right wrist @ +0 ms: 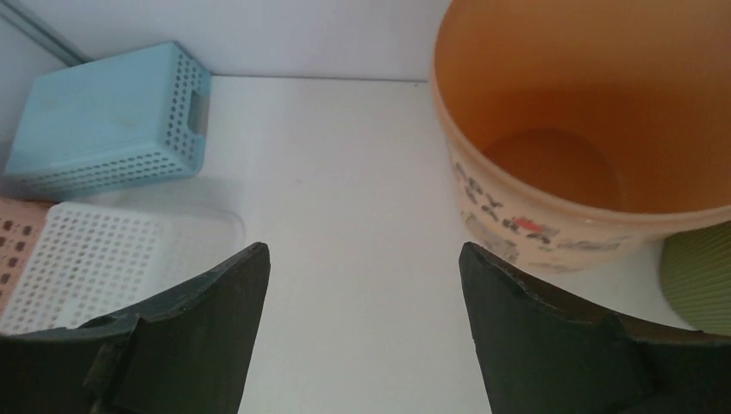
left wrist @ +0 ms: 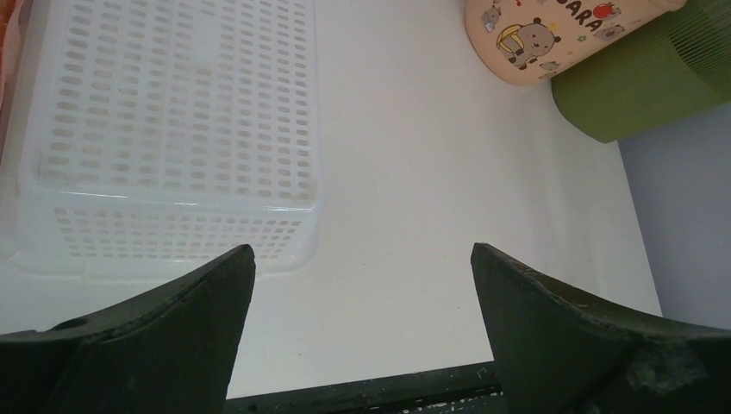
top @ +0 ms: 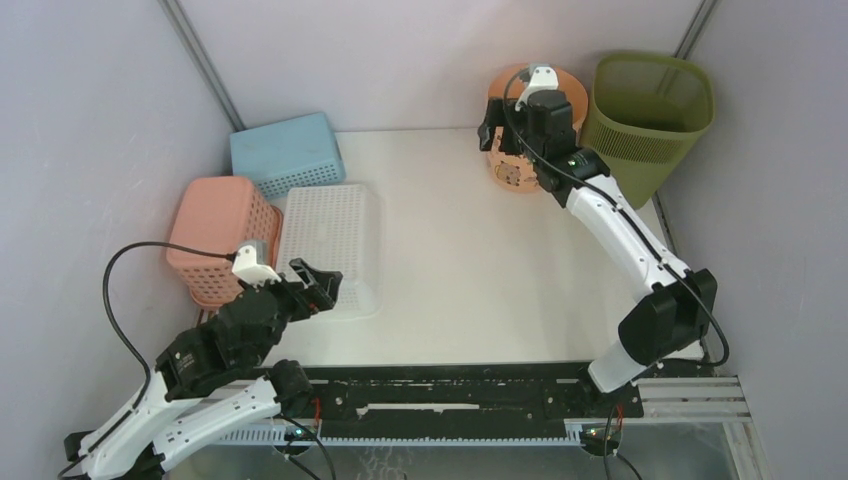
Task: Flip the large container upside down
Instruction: Move the container to the center of the board.
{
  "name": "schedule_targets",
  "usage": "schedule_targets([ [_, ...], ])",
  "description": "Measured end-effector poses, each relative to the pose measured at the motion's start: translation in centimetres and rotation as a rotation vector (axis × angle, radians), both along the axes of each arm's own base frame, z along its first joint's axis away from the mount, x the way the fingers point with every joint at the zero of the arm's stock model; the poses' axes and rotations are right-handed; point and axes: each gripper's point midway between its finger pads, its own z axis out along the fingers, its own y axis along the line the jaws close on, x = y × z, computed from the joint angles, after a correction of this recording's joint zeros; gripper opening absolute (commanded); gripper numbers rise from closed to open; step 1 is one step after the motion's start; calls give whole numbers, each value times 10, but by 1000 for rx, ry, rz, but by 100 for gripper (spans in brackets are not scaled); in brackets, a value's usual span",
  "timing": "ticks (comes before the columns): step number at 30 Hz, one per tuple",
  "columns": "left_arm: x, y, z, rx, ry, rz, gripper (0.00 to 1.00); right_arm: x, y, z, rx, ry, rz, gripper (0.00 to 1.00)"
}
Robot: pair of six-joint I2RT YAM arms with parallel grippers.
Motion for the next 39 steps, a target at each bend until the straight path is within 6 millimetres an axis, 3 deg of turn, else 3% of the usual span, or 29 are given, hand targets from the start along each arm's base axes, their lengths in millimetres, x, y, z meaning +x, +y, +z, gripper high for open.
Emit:
schedule_targets([
  [4,0,-1,0,0,3,-5,100,24,-13,-3,-67,-39,-39,87],
  [10,0,-5,-3,7,15,-15,100,68,-38,-31,-140,-10,-72,84],
  [15,1,-8,-7,21,30,-23,100,84,-46,-51,-168,18,-35,83],
  [24,3,-12,-11,43,47,-23,100,107,-18,-44,-174,-22,107,82],
  [31,6,-15,-13,56,55,-21,100,122,-4,-69,-231,30,156,82],
  [35,7,-15,-13,58,55,-20,100,126,-4,-93,-277,84,160,75],
  [39,7,-16,-13,56,54,-20,100,127,-6,-94,-306,100,151,58],
])
